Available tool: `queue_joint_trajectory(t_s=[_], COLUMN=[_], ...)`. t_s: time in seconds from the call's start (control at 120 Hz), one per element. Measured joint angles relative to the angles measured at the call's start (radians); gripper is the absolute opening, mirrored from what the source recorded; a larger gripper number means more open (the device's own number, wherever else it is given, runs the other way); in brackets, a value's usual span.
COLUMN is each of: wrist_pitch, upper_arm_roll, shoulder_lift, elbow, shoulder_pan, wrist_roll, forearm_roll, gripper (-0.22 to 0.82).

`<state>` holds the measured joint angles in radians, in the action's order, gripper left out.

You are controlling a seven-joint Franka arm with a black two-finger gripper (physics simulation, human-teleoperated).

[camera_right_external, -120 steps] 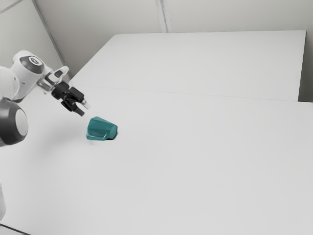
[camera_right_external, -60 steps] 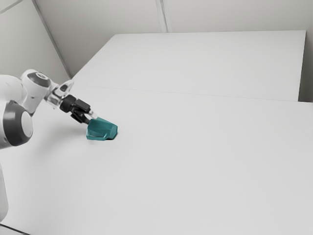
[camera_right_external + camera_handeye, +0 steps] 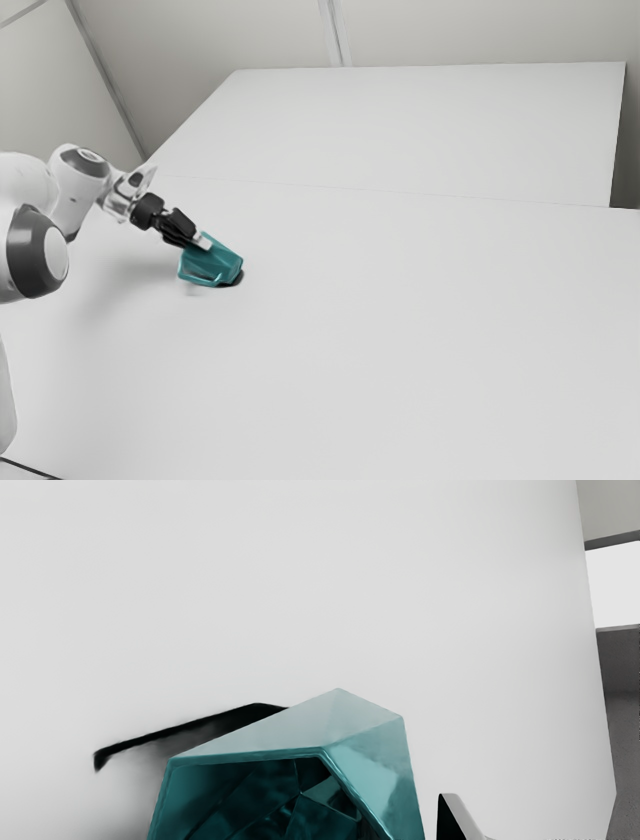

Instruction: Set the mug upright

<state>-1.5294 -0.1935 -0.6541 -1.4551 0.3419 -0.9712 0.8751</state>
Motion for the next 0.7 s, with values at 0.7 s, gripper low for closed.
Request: queue_joint_trajectory(t_s=[0.7], wrist_pitch=[-0.122], upper_arm_roll=[0.005], shoulder_lift=[0.31], elbow=[-0.163], shoulder_pan=[-0.188], wrist_roll=[0.061], forearm_roll=[-0.246], gripper=[-0.17])
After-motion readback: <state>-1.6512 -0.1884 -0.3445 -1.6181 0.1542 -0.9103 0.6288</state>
